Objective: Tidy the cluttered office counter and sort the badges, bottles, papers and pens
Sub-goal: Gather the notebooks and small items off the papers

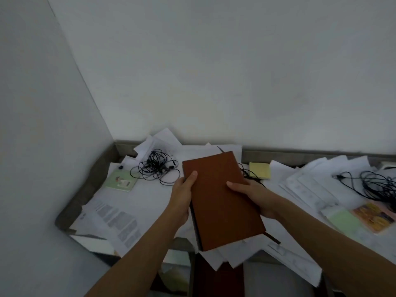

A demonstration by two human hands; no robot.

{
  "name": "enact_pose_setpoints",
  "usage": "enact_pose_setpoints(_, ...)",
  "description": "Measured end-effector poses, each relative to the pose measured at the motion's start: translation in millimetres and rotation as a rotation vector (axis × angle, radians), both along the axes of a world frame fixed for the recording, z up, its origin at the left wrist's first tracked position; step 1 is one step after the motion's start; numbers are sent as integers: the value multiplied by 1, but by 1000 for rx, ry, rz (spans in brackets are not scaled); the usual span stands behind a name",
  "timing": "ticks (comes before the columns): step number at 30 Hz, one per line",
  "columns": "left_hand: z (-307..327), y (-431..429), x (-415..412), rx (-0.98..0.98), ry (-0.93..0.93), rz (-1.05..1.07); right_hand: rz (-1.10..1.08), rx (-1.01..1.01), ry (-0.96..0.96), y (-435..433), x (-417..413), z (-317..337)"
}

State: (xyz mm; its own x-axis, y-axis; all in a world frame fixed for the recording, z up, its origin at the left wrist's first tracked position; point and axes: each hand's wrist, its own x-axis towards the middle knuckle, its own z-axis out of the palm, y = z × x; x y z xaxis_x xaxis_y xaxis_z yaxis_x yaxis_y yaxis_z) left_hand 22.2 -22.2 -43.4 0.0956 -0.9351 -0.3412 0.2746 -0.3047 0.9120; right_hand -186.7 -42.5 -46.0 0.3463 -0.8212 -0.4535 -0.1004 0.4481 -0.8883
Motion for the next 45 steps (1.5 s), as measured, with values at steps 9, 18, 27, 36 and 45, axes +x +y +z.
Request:
enact_pose_setpoints(9, -52, 122, -43, 263, 10, 57, 142, 220, 69, 97, -61, -35)
enact_pose_setpoints(18, -110, 219, -35, 450, -201, 217, 413, 450, 165, 158, -88, -99)
enact_pose_setpoints(27, -155, 248, -17, 533, -594, 137, -81, 588, 20, 162, -74, -159)
enact_pose_setpoints(36, -161, 244, -24, 608, -353, 212, -238, 375, 142, 150, -25, -188)
enact_pose_setpoints(45, -170, 239, -16, 612, -384, 184, -251, 355, 241, 139, 33, -197)
